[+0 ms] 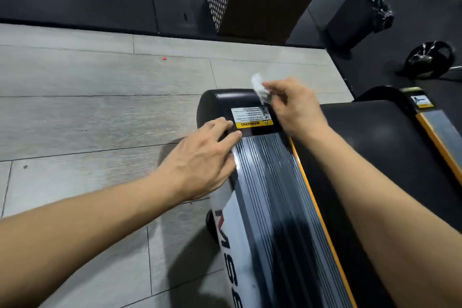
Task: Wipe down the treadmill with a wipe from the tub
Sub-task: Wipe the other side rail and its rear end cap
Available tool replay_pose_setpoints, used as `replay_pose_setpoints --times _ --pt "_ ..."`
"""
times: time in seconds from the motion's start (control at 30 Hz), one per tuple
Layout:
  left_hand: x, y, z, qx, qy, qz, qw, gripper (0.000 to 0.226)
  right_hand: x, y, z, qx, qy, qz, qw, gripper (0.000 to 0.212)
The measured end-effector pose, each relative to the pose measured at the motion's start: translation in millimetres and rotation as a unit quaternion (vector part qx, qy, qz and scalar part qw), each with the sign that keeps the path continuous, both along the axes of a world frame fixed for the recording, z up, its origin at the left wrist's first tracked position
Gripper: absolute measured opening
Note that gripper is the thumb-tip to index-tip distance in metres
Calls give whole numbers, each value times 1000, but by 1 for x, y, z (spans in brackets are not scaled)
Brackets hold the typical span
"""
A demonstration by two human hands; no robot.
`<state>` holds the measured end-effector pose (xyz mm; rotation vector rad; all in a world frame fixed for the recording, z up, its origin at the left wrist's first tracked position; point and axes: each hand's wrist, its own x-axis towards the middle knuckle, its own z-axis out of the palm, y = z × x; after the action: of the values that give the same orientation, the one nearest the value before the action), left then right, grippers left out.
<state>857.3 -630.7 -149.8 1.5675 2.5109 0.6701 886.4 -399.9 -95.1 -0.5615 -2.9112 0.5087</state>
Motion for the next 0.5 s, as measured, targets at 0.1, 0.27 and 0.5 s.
replay_pose_setpoints --times 0.1,0.27,0.5 --pt "-5 -5 -1 18 -3 -15 1000 50 -8 -9 -28 3 -43 38 998 45" --pt "-14 -8 12 -3 -34 -43 999 47 1 -24 -28 -3 -47 220 974 53" --pt "-20 -6 24 -50 -57 -51 996 51 -20 -21 -31 -36 -37 156 986 45"
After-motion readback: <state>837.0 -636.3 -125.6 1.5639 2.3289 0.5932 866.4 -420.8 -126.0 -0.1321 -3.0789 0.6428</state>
